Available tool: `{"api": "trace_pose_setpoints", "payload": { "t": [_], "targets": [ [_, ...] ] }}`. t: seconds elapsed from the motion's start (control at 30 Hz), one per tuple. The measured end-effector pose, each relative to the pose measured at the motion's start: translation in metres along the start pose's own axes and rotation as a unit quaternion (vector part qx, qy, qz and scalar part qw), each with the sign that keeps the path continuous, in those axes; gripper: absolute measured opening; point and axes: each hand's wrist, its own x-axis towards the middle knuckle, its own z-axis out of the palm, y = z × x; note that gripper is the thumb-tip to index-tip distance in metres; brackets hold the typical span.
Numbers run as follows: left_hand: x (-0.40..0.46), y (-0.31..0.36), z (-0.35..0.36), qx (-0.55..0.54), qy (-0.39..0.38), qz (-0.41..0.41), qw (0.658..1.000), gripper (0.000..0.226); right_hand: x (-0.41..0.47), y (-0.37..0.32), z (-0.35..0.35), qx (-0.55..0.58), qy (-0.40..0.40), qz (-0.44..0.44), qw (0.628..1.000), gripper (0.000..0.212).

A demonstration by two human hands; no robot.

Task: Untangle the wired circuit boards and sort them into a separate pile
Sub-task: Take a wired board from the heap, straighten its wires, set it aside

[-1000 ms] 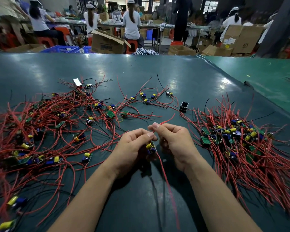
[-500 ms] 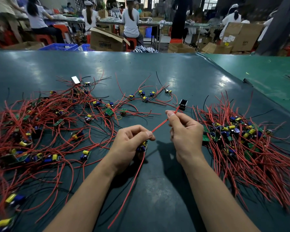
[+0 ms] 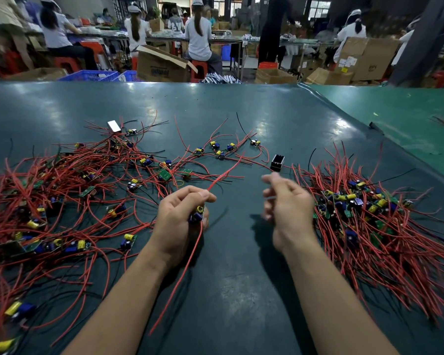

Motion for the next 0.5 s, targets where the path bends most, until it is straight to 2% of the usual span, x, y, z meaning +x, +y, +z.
{"api": "trace_pose_setpoints", "payload": {
  "t": [0.1,0.17,0.27,0.5],
  "targets": [
    [-0.001,-0.005,0.001,0.035,0.008,0.004,0.999,0.012,-0.015,0.005,0.013,-0.066,-0.155,0.046,0.985,0.027],
    [-0.003,-0.008,0.001,0.100,-0.026,0.018,0.994,0.012,-0.018,0.006,0.015,-0.055,-0.199,0.040,0.978,0.022],
    [-0.005,-0.007,0.002,0.171,-0.060,0.033,0.983,0.014,-0.019,0.004,0.013,-0.040,-0.198,0.021,0.979,0.016],
    [-0.006,-0.004,0.004,0.167,-0.059,0.003,0.984,0.020,-0.014,0.002,0.010,-0.015,-0.105,-0.027,0.994,0.014]
  ]
}}
